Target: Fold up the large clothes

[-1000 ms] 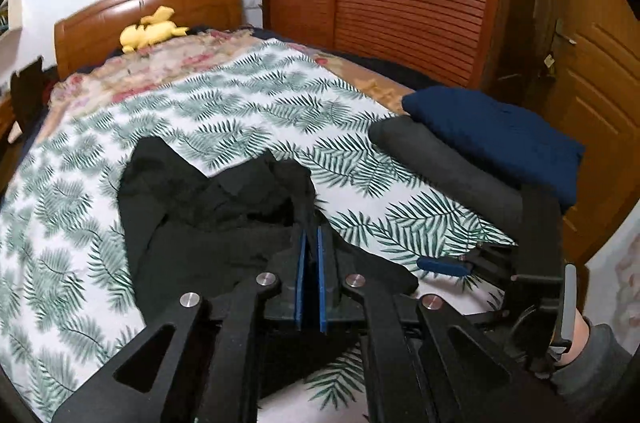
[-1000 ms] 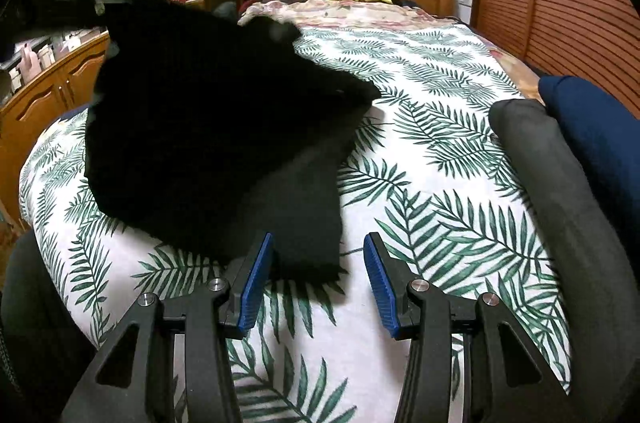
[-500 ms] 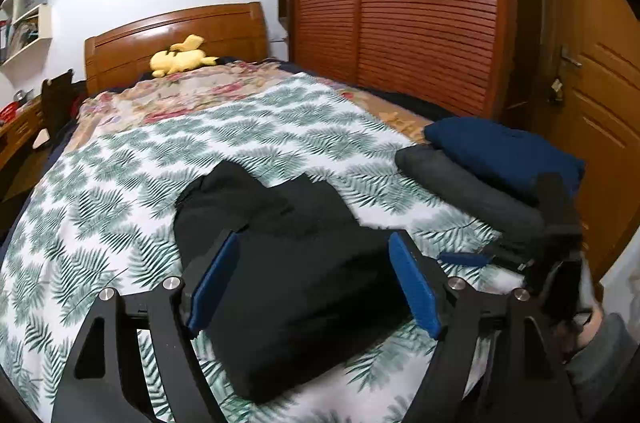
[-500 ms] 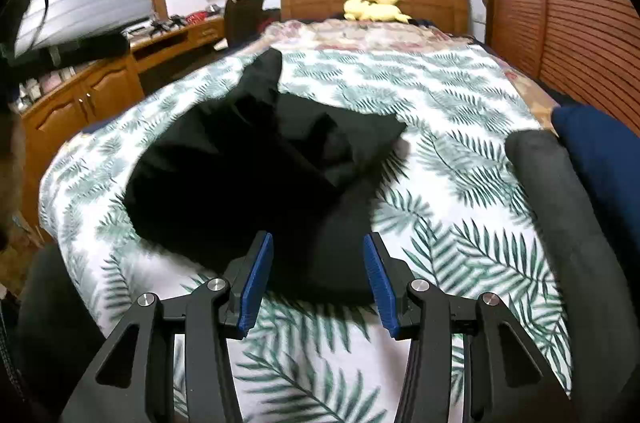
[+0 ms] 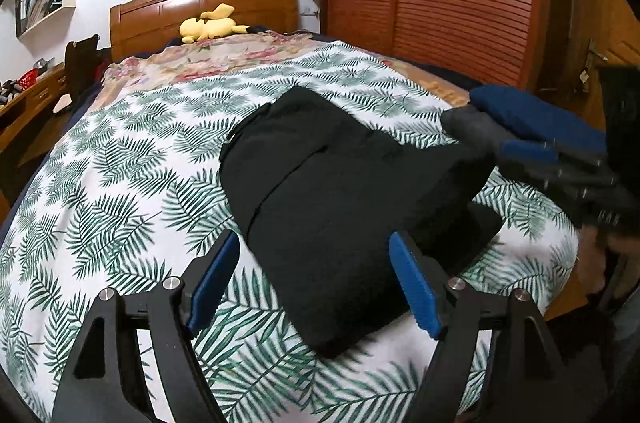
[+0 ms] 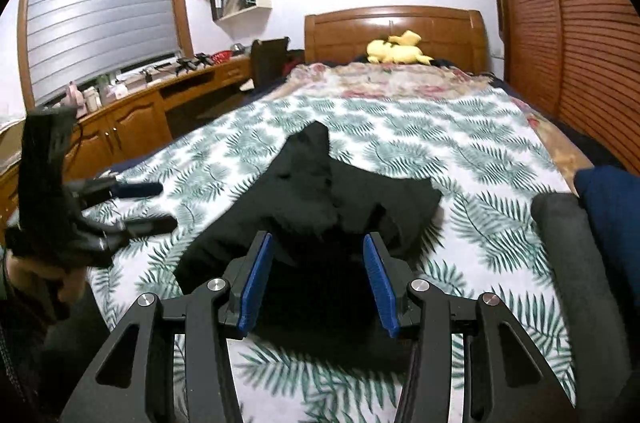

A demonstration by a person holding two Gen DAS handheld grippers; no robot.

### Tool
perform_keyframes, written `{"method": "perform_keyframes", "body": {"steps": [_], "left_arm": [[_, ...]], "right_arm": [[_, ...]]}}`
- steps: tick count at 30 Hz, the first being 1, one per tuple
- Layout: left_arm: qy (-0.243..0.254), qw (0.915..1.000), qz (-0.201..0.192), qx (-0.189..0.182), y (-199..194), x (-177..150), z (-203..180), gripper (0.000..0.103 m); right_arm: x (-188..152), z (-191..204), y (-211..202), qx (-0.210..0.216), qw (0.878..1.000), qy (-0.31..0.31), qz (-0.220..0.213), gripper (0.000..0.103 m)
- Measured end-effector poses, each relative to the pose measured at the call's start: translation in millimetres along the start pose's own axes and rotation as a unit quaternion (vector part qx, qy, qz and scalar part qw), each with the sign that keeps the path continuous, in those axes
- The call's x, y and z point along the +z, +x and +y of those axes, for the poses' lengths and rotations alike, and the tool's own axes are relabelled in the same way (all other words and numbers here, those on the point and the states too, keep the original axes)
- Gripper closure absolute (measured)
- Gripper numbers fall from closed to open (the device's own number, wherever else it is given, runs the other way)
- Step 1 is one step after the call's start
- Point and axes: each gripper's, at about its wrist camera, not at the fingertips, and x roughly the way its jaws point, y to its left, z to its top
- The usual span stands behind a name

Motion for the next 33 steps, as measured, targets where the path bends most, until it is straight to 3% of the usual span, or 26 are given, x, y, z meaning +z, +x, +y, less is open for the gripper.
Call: {"method": "perform_keyframes", "body": {"steps": [13, 15, 17, 24, 28, 33], "left_arm": [[-0.012, 0.9997, 0.02, -0.003, 4.0, -23.7, 14.2, 0.025], [-0.015, 0.9997, 0.02, -0.003, 2.8, -26.1, 15.5, 0.025], [-0.017, 0.9996, 0.02, -0.004, 2.1, -27.6, 16.7, 0.025], [-0.031, 0.9994, 0.016, -0.007, -0.6, -29.8, 22.4, 0.025], [-0.028, 0.9994, 0.014, -0.01, -1.9, -29.6, 19.7, 0.025], [-0.028, 0.9995, 0.01, -0.013, -3.6, -28.6, 16.2, 0.025]], "right_arm": [[6.1, -12.1, 49.8, 0.011, 0.999, 0.035, 0.039, 0.054], [5.3, -11.6, 52.0, 0.024, 0.998, 0.038, 0.047, 0.068], [7.3, -8.0, 52.8, 0.032, 0.998, 0.028, 0.048, 0.088], [10.6, -0.5, 16.4, -0.02, 1.0, -0.01, -0.012, 0.095], [-3.7, -16.3, 22.0, -0.08, 0.996, -0.01, 0.037, 0.096], [-15.0, -31.6, 37.5, -0.094, 0.99, -0.005, 0.1, 0.096]]}}
